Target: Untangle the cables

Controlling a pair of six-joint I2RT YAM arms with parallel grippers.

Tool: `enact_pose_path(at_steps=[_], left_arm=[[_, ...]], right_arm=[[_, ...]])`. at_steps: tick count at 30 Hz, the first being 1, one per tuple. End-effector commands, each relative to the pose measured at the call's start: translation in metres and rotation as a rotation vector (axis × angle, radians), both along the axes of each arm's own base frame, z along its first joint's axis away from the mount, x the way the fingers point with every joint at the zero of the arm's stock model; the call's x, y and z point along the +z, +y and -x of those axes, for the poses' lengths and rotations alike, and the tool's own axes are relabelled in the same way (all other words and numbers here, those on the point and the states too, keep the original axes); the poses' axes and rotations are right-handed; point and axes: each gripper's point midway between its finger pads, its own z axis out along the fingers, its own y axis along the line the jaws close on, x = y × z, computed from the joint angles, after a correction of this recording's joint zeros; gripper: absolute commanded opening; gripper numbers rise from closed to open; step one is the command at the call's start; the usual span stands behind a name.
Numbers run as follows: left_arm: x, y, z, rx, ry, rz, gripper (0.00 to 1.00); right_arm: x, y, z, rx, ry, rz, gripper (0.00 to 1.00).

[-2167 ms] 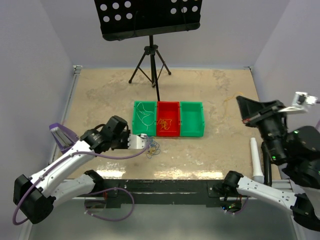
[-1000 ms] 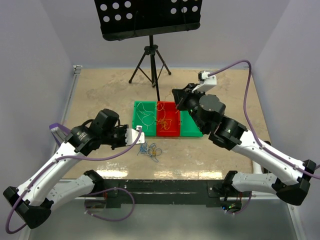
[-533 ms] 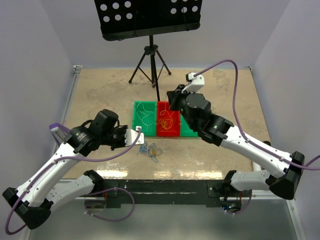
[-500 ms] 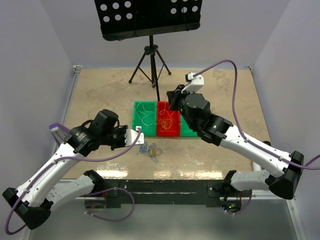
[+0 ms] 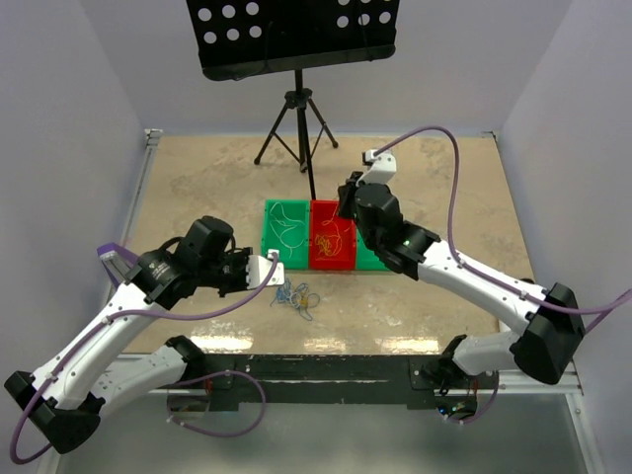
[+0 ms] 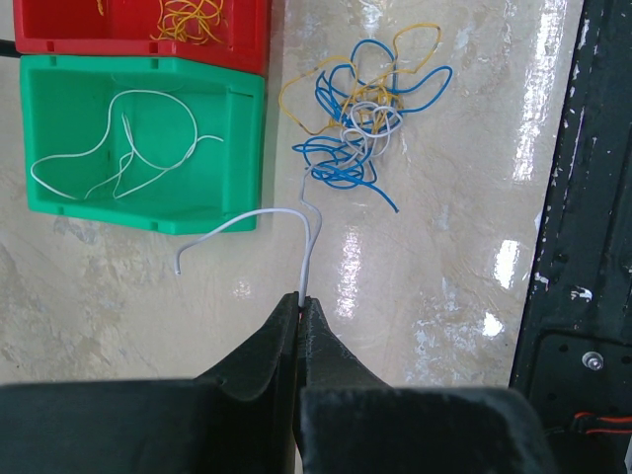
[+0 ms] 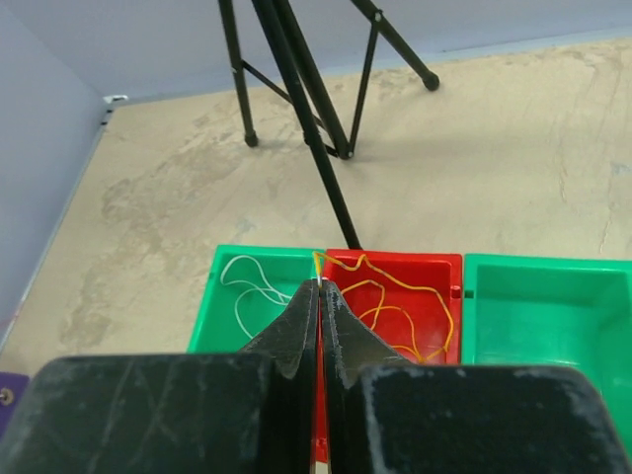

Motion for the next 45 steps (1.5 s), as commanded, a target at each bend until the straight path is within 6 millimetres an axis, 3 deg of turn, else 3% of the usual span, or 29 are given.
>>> enact_pose_path(at_steps=[1,9,20,30,33,35,39,45], left_arm=[[0.014,-0.006,-0.001,-0.002,-0.01,0.043,0.0],[0.017,-0.008,-0.002,-0.003,-0.008,0.047,0.0],[0.017,-0.008,-0.002,-0.007,-0.008,0.048,0.0],[0.017,-0.008,-0.001,-0.007,-0.006,0.047,0.0],[0.017,-0.008,-0.002,-0.006,-0.008,0.046,0.0],[0.017,-0.007,-0.002,-0.005,-0.01,0.044,0.0],[0.015,-0.007,-0.002,-0.007,-0.005,0.04,0.0],[0.014,-0.007,-0.002,-0.005,-0.001,0.037,0.0]], right_arm=[[-0.017,0.011,-0.008,0.007,0.013,-0.024,0.0],[-0.074,0.025,-0.017,-0.012,0.111,-0.012,0.0],[-0.163,0.026,-0.02,-0.084,0.284,0.073,0.0],[-0.207,0.041,-0.031,-0.09,0.347,0.113,0.0],[-0.209,0.046,-0.032,-0.078,0.352,0.11,0.0],[-0.197,0.048,-0.031,-0.062,0.337,0.089,0.02],[-0.169,0.044,-0.026,-0.047,0.3,0.049,0.3],[-0.14,0.037,-0.014,-0.012,0.259,-0.002,0.44]])
